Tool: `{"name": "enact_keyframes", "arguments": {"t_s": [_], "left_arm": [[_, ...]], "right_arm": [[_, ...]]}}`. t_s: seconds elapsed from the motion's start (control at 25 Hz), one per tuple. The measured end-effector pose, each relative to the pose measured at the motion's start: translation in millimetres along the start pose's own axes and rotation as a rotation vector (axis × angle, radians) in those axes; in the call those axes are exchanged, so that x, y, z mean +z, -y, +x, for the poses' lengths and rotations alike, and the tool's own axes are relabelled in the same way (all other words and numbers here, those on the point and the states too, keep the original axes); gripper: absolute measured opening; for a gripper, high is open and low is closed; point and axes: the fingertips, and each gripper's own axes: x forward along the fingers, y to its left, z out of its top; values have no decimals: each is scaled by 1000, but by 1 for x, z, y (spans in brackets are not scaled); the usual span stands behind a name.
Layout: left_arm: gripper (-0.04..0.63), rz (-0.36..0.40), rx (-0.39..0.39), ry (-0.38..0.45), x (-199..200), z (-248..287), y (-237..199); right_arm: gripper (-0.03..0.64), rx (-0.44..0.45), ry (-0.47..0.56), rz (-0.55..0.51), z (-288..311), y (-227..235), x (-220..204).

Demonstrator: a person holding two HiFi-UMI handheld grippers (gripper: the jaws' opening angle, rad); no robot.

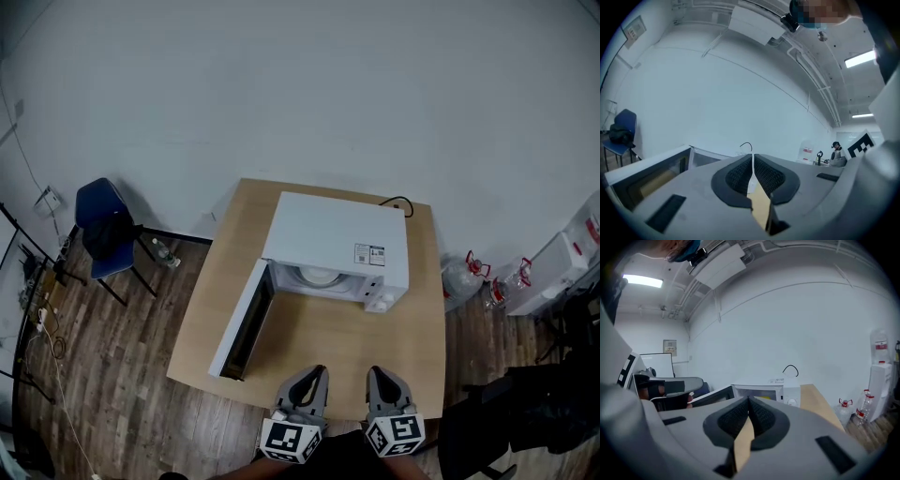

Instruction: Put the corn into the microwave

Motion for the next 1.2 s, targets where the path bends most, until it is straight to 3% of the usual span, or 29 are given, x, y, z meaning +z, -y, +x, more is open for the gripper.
{"name": "enact_keyframes", "arguments": {"t_s": [0.12,0.32,0.56,0.8,1.2], "left_arm": [[21,40,17,16,3,-11,16],[21,61,15,-58,-15,-24,48],[21,90,25,-67,-20,-35,79],[22,77,25,-99,-33,-54,119],[21,125,79,-78,-48,-95,159]], "right_arm": [[60,35,15,-37,-11,-6,5],[60,36,13,-68,-39,8,6],[60,55,25,-79,-75,20,1],[60,70,26,-79,-116,25,-11],[60,61,52,-111,-180,33,-26]]}}
